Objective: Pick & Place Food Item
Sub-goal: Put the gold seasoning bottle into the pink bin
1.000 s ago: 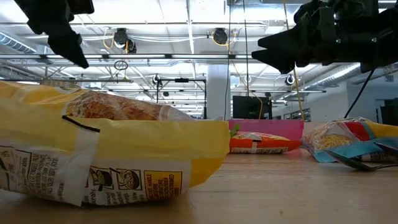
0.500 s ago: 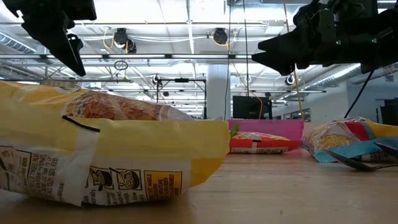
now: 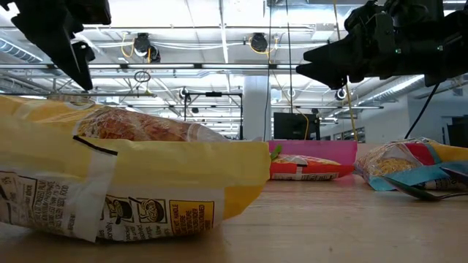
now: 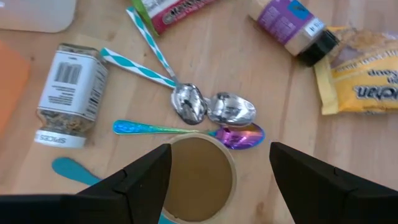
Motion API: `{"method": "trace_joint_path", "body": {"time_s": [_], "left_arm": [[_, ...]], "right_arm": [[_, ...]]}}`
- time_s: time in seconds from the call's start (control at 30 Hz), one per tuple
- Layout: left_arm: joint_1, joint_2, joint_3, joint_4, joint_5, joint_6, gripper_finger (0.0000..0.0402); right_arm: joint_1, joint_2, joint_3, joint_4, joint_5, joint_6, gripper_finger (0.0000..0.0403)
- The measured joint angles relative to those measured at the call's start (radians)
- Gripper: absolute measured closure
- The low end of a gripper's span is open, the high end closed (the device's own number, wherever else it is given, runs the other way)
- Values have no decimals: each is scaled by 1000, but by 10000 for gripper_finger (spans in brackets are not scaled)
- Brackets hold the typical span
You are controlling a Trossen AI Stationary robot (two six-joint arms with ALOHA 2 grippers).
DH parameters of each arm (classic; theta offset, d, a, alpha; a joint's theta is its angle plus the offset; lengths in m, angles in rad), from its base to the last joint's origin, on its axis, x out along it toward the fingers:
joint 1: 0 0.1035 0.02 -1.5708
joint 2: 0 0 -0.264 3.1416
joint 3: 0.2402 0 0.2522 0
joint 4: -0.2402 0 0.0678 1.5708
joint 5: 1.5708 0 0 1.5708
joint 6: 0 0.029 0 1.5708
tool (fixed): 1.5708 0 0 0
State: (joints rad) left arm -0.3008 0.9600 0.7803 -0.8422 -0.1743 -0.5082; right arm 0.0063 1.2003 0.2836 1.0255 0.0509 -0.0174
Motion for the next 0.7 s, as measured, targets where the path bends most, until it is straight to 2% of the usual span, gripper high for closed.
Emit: {"method": "trace_joint_path", "body": {"time_s": [0.4, 0.7], "left_arm": [[0, 0, 0, 0, 9, 12, 114], [0, 0, 0, 0, 9, -3, 26]], "right_arm": [[0, 0, 0, 0, 0, -2, 124], [0, 0, 0, 0, 0, -2, 124]]}}
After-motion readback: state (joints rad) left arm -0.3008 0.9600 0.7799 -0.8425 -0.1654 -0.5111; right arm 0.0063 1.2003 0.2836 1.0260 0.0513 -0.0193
